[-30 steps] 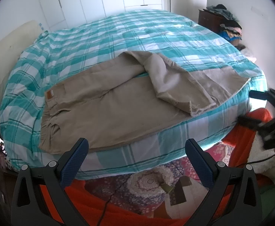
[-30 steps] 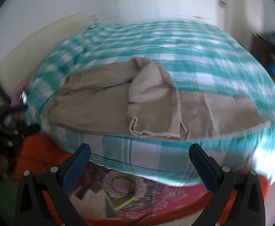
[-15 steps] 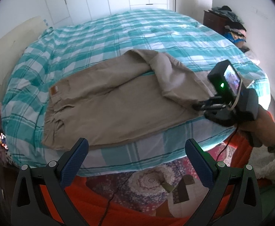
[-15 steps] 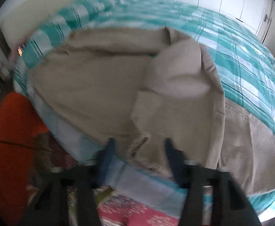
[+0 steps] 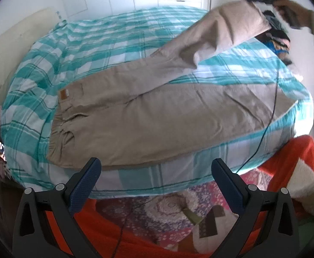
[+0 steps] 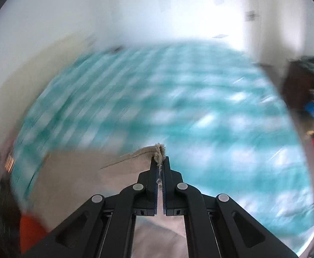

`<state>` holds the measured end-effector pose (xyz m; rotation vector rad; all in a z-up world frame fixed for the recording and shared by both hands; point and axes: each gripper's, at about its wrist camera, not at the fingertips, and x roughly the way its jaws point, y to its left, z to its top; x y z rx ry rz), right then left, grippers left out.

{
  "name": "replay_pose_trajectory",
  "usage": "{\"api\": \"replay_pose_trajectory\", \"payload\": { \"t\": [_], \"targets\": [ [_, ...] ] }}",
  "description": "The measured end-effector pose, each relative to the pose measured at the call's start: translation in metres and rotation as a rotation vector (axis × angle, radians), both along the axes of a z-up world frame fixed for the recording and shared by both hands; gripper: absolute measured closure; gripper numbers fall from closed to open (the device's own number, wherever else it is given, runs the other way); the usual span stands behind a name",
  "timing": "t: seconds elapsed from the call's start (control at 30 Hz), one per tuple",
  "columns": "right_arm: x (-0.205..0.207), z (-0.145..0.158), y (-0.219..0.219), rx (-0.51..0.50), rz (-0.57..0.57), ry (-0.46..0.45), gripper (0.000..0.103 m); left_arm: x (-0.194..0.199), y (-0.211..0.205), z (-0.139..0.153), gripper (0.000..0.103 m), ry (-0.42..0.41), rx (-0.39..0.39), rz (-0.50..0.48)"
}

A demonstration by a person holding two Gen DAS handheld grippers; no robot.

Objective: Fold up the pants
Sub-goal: 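Grasp the hem of the folded-back trouser leg with the right tool, then pull the held leg hem outward with the right tool to unfold it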

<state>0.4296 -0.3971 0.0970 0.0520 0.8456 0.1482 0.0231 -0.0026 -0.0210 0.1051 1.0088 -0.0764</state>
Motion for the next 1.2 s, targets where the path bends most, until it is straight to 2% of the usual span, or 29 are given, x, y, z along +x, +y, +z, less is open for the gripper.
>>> {"api": "replay_pose_trajectory", "payload": {
  "t": [0.03,0.07,0.1,0.13,0.2,0.33,0.4,0.47,0.53,0.6,0.77,0.93,0.97,1.03,1.07,1.13,1.2],
  "targets": [
    [0.025,0.001,-0.024,-0.008,-0.076,0.003,0.089,0.0,0.001,0.001,0.001,-0.005,0.002,0.006],
    [0.049,-0.006,-0.056,-0.016,-0.187,0.026,0.064,0.0,0.002,0.002,0.001,-0.01,0.008,0.009],
    [0.066,-0.02,-0.087,-0.061,-0.316,0.082,0.053,-0.001,0.002,0.002,0.001,-0.016,0.017,0.013],
    [0.069,-0.031,-0.103,-0.103,-0.379,0.105,0.051,-0.002,0.004,0.001,0.001,-0.02,0.022,0.017],
    [0.058,-0.054,-0.123,-0.11,-0.419,0.094,0.051,0.002,0.008,-0.007,0.001,0.003,0.019,0.025],
    [0.02,-0.133,-0.132,0.018,-0.374,0.165,0.051,0.023,0.009,-0.028,0.001,0.11,-0.041,0.029],
    [0.0,-0.171,-0.131,0.095,-0.348,0.19,0.051,0.029,0.002,-0.031,0.001,0.133,-0.076,0.012],
    [-0.007,-0.204,-0.127,0.211,-0.321,0.211,0.052,0.035,-0.007,-0.034,0.001,0.146,-0.083,-0.005],
    [-0.007,-0.238,-0.117,0.371,-0.296,0.219,0.052,0.038,-0.015,-0.036,0.001,0.152,-0.064,-0.024],
    [-0.003,-0.266,-0.111,0.482,-0.298,0.211,0.053,0.042,-0.02,-0.039,0.001,0.16,-0.031,-0.033],
    [0.023,-0.314,-0.106,0.631,-0.381,0.184,0.053,0.056,-0.015,-0.049,0.001,0.205,0.001,0.006],
    [0.037,-0.347,-0.133,0.886,-0.572,0.103,0.054,0.072,-0.01,-0.065,0.001,0.259,-0.02,0.042],
    [0.042,-0.351,-0.136,0.926,-0.578,0.112,0.066,0.075,-0.011,-0.067,0.001,0.266,-0.025,0.04],
    [0.057,-0.335,-0.138,0.875,-0.53,0.145,0.098,0.076,-0.012,-0.068,0.001,0.263,-0.027,0.033],
    [0.064,-0.314,-0.136,0.803,-0.463,0.143,0.098,0.077,-0.011,-0.069,0.001,0.253,-0.026,0.032],
    [0.067,-0.285,-0.135,0.737,-0.374,0.133,0.099,0.078,-0.01,-0.072,0.001,0.25,-0.03,0.036],
    [0.061,-0.274,-0.131,0.568,-0.325,0.161,0.098,0.083,-0.006,-0.079,0.001,0.273,-0.041,0.038]
  ]
}}
